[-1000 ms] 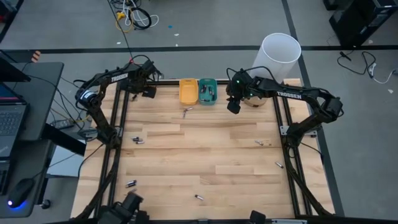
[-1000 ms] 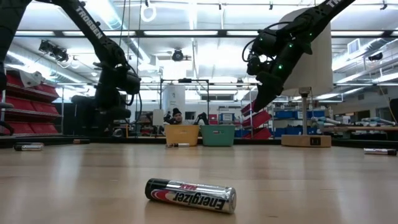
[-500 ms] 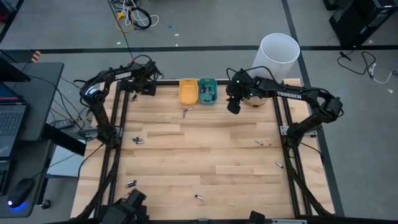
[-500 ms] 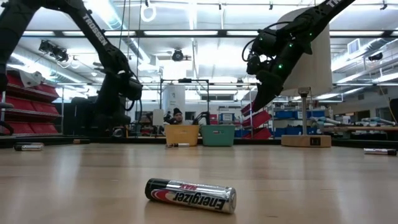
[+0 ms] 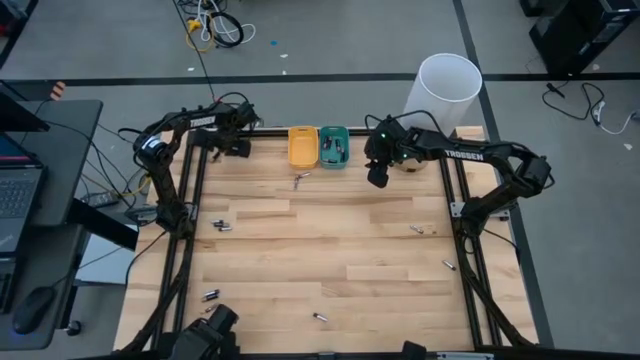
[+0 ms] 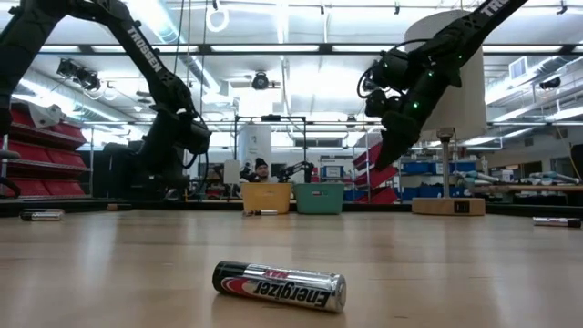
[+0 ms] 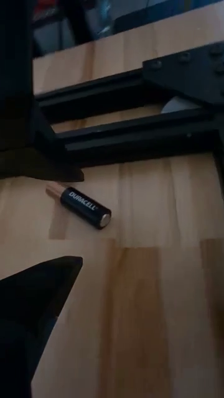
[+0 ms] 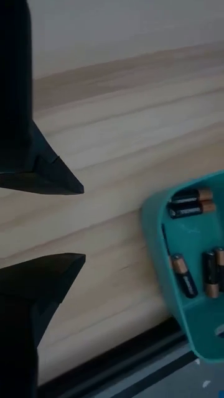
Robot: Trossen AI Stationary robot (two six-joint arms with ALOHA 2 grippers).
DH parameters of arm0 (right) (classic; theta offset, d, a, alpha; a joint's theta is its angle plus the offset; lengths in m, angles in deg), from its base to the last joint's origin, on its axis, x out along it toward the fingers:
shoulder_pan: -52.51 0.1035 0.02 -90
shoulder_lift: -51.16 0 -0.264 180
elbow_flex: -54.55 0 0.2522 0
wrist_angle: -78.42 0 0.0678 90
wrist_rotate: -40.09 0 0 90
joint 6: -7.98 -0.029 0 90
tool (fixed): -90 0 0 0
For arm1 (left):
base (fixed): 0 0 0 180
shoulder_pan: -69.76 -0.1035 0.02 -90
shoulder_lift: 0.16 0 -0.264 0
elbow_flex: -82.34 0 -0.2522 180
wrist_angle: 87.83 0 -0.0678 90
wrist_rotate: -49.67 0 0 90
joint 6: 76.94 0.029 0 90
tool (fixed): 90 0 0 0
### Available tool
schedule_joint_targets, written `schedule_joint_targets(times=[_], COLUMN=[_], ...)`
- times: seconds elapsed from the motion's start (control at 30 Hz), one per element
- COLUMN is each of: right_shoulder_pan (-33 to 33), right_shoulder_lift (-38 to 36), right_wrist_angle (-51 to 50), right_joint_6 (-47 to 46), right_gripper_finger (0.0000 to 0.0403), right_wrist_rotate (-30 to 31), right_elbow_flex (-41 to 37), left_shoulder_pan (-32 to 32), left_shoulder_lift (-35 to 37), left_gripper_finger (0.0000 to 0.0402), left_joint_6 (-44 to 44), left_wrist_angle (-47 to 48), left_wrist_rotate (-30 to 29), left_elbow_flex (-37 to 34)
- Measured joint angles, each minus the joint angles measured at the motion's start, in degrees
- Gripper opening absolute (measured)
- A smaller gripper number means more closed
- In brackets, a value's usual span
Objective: Sort batteries
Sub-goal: Put the black battery into the green bin
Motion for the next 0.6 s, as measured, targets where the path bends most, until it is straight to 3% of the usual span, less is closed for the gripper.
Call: schedule_joint_targets(times=[0.3, 0.6], right_shoulder_pan=[-0.04, -0.11], right_shoulder_lift=[0.00, 0.00], right_wrist_angle=[2.98, 3.72], right_joint_6=[1.20, 2.14], right_gripper_finger=[0.0149, 0.0149], right_wrist_rotate=[-0.06, -0.20], right_elbow_flex=[-2.77, -3.06], left_shoulder_pan=[0.08, 0.11], left_shoulder_lift=[-2.47, -2.54], left_gripper_finger=[0.0223, 0.0223], left_joint_6=[-18.30, -18.07], left_wrist_angle=[-0.53, -1.41], left_wrist_rotate=[-1.25, -1.39], left_elbow_flex=[-0.13, -0.15])
